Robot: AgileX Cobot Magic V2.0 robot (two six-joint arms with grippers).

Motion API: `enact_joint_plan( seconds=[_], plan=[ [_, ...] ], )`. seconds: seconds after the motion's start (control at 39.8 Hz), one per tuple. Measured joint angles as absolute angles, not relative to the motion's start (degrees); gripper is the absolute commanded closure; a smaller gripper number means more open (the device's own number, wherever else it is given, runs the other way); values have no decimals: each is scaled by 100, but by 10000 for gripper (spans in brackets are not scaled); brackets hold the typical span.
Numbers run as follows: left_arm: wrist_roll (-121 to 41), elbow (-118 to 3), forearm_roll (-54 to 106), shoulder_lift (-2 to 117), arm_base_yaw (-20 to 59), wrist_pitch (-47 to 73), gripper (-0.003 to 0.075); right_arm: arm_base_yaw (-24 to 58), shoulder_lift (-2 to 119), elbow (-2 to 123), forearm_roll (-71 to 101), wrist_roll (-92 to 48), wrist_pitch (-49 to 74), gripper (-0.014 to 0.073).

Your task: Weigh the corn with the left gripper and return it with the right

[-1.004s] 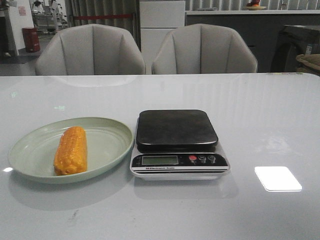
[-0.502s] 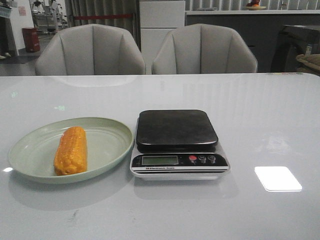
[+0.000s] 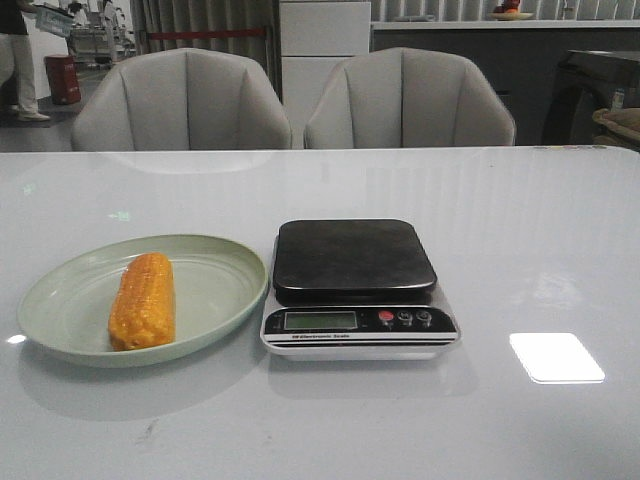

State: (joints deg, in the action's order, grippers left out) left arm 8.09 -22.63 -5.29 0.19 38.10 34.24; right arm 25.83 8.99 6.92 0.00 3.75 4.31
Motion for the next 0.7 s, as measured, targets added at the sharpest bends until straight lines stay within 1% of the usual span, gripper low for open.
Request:
enact_joint_plan(
  seconds=[0.33,0.43,0.55,0.7],
  plan=[
    [809,-2236,-529,19,3810,3424,607,2583,899,686,0,375,434,421],
    [809,-2158,-529,19,3657,3424,607,2583,899,686,0,375,434,421],
    [809,-1960,-581,19,3032,3352,607,2583,899,686,0,375,434,421],
    [809,-1459,-584,19,2004,2718,607,2583,899,686,0,375,434,421]
  ],
)
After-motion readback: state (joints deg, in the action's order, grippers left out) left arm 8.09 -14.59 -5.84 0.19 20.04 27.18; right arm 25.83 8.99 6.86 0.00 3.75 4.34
